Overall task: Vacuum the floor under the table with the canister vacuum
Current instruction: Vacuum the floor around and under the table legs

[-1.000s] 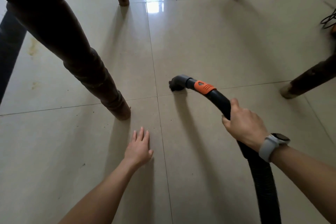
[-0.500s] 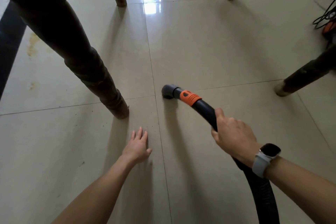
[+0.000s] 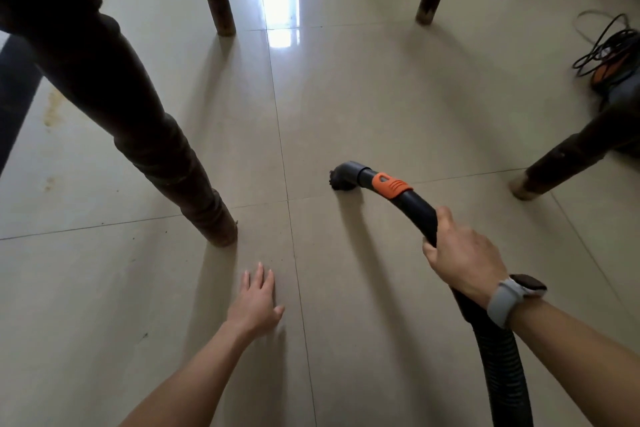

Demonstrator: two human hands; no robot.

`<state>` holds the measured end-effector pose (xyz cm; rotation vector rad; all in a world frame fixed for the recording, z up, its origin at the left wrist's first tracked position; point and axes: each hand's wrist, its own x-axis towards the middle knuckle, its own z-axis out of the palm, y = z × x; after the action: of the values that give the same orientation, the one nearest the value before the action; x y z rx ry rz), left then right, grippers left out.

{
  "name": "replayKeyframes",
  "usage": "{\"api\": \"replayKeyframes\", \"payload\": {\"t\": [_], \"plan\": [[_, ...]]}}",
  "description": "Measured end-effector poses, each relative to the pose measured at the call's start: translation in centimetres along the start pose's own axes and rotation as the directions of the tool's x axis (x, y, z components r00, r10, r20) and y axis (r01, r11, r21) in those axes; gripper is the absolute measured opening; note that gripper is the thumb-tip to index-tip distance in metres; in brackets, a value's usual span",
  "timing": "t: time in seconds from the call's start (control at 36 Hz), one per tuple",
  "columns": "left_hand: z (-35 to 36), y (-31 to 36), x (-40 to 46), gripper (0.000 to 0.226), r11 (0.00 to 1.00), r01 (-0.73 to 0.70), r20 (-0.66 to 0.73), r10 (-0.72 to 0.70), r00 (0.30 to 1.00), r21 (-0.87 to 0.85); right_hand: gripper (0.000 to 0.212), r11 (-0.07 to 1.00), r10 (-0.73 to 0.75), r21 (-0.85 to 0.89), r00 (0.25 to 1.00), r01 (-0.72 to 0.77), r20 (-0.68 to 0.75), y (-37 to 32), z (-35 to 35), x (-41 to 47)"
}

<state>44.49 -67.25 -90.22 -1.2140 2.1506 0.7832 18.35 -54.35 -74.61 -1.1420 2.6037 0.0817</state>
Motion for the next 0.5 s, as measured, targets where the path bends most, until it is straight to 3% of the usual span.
{"api": "replayKeyframes", "payload": {"t": [0.08, 0.25, 0.42, 0.5], "plan": [[-0.2, -0.2, -0.1, 0.077, 1.0, -0.012, 0.011, 0.012, 1.0, 0.018, 0.038, 0.998, 0.06, 0.027, 0.998, -0.06, -0.001, 0.2, -0.1, 0.3], [-0.1, 0.2, -0.1, 0.079, 1.0, 0.007, 0.002, -0.007, 1.0, 0.021, 0.036, 0.995, -0.098, 0.007, 0.994, 0.098, 0.051, -1.7, 0.7, -0.5], [-0.2, 0.0, 0.0, 0.079, 1.0, -0.002, 0.011, 0.002, 1.0, 0.021, 0.037, 0.999, 0.049, -0.006, 0.998, -0.049, -0.034, -0.6, -0.1, 1.5], [-0.4, -0.3, 0.1, 0.078, 1.0, -0.01, 0.019, 0.01, 1.0, 0.024, 0.037, 0.998, -0.037, -0.06, 0.998, 0.034, -0.048, -1.7, 0.6, 0.2]]}}
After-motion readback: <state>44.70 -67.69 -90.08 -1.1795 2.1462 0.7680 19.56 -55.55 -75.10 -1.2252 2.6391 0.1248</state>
